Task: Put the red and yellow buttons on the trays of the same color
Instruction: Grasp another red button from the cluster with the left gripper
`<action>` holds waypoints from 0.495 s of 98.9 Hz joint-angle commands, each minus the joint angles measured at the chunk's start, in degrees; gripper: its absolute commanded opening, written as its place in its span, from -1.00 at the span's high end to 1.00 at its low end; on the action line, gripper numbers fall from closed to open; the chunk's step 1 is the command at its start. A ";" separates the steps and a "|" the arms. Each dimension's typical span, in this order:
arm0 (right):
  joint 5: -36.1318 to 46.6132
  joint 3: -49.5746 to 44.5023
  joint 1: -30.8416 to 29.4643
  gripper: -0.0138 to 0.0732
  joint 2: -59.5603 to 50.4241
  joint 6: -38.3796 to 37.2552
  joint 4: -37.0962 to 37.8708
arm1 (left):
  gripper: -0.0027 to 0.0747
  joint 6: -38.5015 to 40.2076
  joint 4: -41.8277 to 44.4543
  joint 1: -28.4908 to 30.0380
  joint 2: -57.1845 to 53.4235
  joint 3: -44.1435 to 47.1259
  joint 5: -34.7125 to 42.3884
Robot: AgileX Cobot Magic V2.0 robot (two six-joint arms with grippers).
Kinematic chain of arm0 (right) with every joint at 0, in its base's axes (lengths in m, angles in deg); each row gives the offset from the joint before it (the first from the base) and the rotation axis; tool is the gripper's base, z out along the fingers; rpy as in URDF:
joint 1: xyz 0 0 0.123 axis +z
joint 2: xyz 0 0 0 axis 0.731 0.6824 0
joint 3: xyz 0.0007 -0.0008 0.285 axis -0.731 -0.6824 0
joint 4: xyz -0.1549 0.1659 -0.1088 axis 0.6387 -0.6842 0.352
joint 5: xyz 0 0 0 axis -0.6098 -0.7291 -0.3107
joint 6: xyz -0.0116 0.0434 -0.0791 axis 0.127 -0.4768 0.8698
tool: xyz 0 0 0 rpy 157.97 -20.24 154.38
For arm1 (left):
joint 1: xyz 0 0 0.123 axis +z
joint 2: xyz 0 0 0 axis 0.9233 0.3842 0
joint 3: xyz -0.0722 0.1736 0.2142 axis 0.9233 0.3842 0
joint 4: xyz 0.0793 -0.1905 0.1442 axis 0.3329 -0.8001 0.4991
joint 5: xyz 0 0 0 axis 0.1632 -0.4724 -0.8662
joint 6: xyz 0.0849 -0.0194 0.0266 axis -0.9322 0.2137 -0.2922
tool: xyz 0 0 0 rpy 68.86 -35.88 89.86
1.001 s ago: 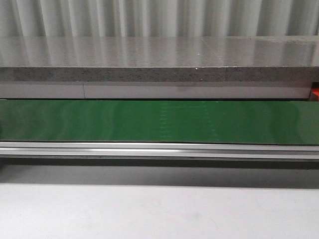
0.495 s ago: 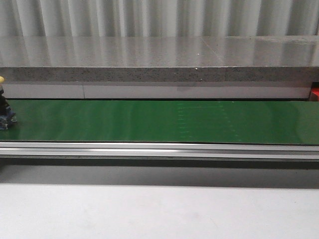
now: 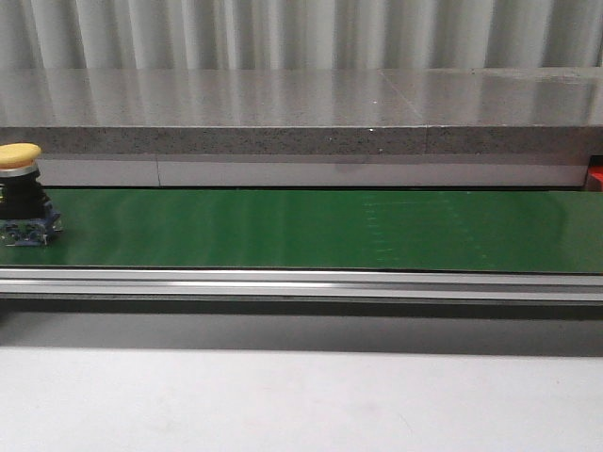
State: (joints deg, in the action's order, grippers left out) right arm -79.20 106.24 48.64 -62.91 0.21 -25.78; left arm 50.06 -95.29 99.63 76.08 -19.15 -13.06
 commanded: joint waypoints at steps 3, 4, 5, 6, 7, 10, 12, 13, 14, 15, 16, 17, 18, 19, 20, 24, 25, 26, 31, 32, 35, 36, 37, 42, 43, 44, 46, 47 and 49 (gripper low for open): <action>4.15 1.46 0.10 0.84 0.34 0.18 -0.17 | -0.52 -2.50 -1.23 -0.25 -2.90 -1.21 0.13; 4.15 1.46 0.10 0.84 0.34 0.18 -0.17 | -0.51 -2.77 -1.23 -0.25 -2.90 -1.21 0.13; 4.15 1.46 0.10 0.84 0.34 0.18 -0.17 | -0.50 -3.30 -1.23 -0.25 -2.90 -1.21 0.13; 4.15 1.46 0.10 0.84 0.34 0.18 -0.17 | -0.48 -3.50 -1.23 -0.25 -2.90 -1.21 0.13; 4.15 1.46 0.10 0.84 0.34 0.18 -0.17 | -0.47 -3.71 -1.23 -0.25 -2.90 -1.21 -0.01; 4.15 1.46 0.10 0.84 0.34 0.18 -0.17 | -0.44 -4.68 -1.23 -0.25 -2.90 -1.21 -0.01; 4.15 1.46 0.10 0.84 0.34 0.18 -0.17 | -0.41 -5.04 -1.23 -0.25 -2.90 -1.21 -0.01; 4.15 1.46 0.10 0.84 0.34 0.18 -0.17 | -0.40 -5.10 -1.23 -0.25 -2.90 -1.21 -0.01; 4.15 1.46 0.10 0.84 0.34 0.18 -0.17 | -0.39 -5.08 -1.23 -0.25 -2.90 -1.21 -0.01; 4.15 1.46 0.10 0.84 0.34 0.18 -0.17 | -0.38 -5.28 -1.23 -0.25 -2.90 -1.21 -0.01; 4.15 1.46 0.10 0.84 0.34 0.18 -0.17 | -0.38 -5.37 -1.23 -0.25 -2.90 -1.21 -0.01; 4.15 1.46 0.10 0.84 0.34 0.18 -0.17 | -0.37 -5.58 -1.23 -0.25 -2.90 -1.21 -0.01; 4.15 1.46 0.10 0.84 0.34 0.18 -0.17 | -0.36 -5.73 -1.23 -0.25 -2.90 -1.21 0.11; 4.15 1.46 0.10 0.84 0.34 0.18 -0.17 | -0.36 -6.11 -1.23 -0.25 -2.90 -1.21 0.11; 4.15 1.46 0.10 0.84 0.34 0.18 -0.17 | -0.35 -6.30 -1.23 -0.25 -2.90 -1.21 0.11; 4.15 1.46 0.10 0.84 0.34 0.18 -0.17 | -0.34 -7.10 -1.23 -0.25 -2.90 -1.21 0.21; 4.15 1.46 0.10 0.84 0.34 0.18 -0.17 | -0.34 -7.24 -1.23 -0.25 -2.90 -1.21 0.21; 4.15 1.46 0.10 0.84 0.34 0.18 -0.17 | -0.34 -7.38 -1.38 -0.25 -2.90 -1.21 0.21; 4.15 1.46 0.10 0.84 0.34 0.18 -0.17 | -0.34 -7.52 -1.37 -0.25 -2.90 -1.21 0.11; 4.15 1.46 0.10 0.84 0.34 0.18 -0.17 | -0.34 -7.52 -1.37 -0.25 -2.90 -1.21 0.11; 4.15 1.46 0.10 0.84 0.34 0.18 -0.17 | -0.33 -7.52 -1.37 -0.25 -2.90 -1.21 0.11; 4.15 1.46 0.10 0.84 0.34 0.18 -0.17 | -0.33 -7.52 -1.37 -0.25 -2.90 -1.21 0.11; 4.15 1.46 0.10 0.84 0.34 0.18 -0.17 | -0.32 -7.52 -1.37 -0.25 -2.90 -1.21 0.11; 4.15 1.46 0.10 0.84 0.34 0.18 -0.17 | -0.24 -7.56 -1.49 -0.25 -2.90 -1.21 0.11; 4.15 1.46 0.10 0.84 0.34 0.18 -0.17 | -0.23 -7.85 -1.49 -0.25 -2.90 -1.21 0.11; 4.15 1.46 0.10 0.84 0.34 0.18 -0.17 | -0.19 -7.85 -1.49 -0.25 -2.90 -1.21 0.11; 4.15 1.46 0.10 0.84 0.34 0.18 -0.17 | -0.13 -8.01 -1.60 -0.25 -2.90 -1.21 0.11; 4.15 1.46 0.10 0.84 0.34 0.18 -0.17 | -0.11 -8.12 -1.73 -0.25 -2.90 -1.21 0.11; 4.15 1.46 0.10 0.84 0.34 0.18 -0.17 | -0.04 -8.10 -1.97 -0.25 -2.90 -1.21 0.11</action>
State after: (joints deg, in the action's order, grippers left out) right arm -79.20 106.24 48.64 -62.91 0.21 -25.78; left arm 42.46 -95.67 99.63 76.08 -19.15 -12.85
